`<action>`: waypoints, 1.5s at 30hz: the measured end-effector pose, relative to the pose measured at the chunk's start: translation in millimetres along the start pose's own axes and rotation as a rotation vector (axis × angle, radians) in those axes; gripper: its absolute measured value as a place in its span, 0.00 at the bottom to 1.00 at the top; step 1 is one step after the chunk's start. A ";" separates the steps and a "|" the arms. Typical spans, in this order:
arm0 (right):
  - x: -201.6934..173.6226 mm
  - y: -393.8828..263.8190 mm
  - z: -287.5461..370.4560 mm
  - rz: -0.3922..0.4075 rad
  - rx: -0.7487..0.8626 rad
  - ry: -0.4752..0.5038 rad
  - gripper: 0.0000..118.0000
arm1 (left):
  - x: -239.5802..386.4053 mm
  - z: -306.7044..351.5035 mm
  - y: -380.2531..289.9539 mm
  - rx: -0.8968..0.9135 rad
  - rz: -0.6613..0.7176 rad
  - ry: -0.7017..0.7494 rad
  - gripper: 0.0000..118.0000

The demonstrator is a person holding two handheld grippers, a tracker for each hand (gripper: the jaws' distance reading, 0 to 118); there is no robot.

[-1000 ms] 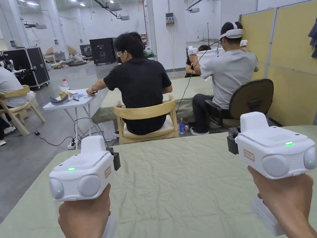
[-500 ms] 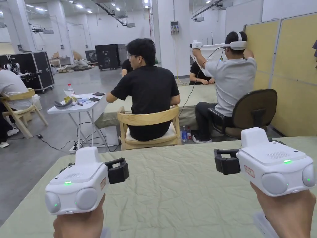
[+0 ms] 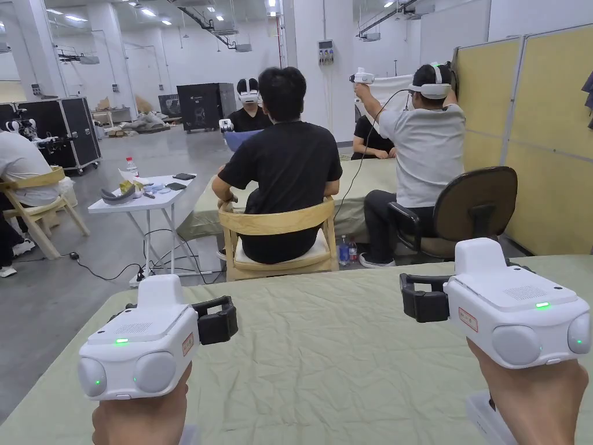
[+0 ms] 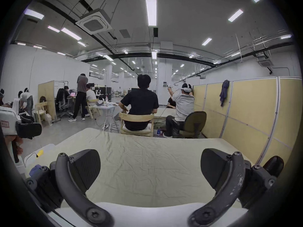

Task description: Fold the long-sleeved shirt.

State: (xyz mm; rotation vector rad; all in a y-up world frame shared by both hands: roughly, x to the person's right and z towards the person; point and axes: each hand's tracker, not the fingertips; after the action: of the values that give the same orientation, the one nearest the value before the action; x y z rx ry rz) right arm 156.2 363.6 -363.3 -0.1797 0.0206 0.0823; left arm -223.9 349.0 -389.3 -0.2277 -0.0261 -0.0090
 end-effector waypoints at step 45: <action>6.6 -12.0 4.3 -0.025 -0.005 -0.007 1.00 | -3.5 0.8 -14.8 -0.051 0.025 -0.023 1.00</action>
State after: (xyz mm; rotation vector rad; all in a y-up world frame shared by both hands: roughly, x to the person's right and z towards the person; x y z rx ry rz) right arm 163.9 353.1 -357.1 -0.1845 0.0111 0.0581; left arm -227.6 334.9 -385.3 -0.2788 -0.0457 0.0177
